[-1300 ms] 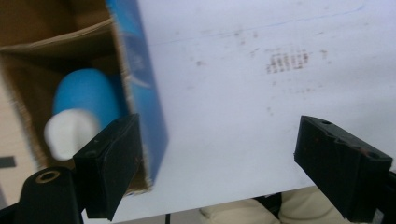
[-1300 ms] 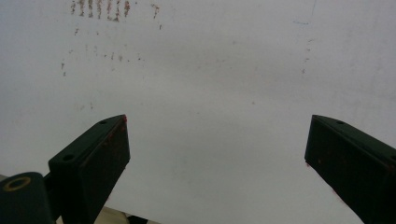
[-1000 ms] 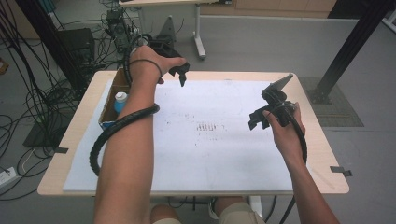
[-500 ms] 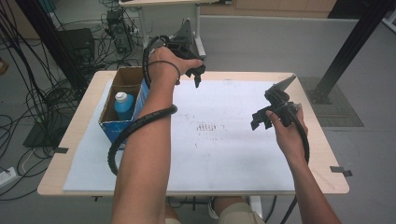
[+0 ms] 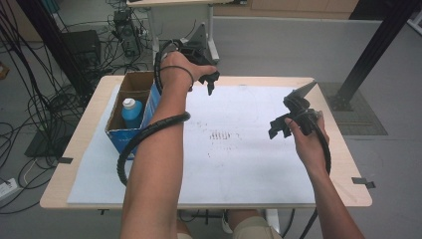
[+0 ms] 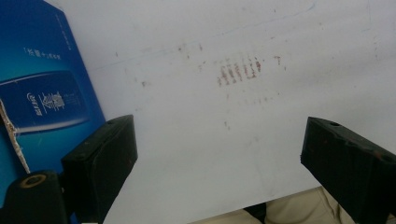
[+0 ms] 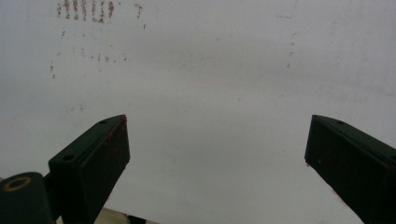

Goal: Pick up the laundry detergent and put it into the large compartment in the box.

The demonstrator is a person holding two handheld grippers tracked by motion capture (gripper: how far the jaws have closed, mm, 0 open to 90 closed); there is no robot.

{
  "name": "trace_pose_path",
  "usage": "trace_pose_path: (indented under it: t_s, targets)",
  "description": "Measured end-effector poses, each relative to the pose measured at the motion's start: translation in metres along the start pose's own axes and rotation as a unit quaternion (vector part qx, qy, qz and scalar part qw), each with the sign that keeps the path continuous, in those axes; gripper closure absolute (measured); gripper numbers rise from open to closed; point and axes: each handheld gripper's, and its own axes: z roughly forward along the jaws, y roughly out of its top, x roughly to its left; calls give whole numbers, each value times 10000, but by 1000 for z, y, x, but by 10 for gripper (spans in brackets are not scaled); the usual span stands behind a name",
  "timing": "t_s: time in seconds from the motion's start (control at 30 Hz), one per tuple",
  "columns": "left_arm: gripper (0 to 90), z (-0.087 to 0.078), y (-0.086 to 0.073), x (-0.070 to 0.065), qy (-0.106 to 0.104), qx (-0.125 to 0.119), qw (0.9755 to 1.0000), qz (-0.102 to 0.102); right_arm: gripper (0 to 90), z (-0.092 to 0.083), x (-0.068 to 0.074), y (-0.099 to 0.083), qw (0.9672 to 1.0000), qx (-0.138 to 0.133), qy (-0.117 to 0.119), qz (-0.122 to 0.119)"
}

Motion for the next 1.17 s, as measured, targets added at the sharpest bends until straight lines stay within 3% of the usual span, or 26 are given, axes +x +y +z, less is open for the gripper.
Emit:
trace_pose_path:
  t_s: [1.17]
  targets:
    - [118, 2, 4, 2, 33, 20, 10000, 18, 65, 2, -1, 2, 10000, 10, 32, -5]
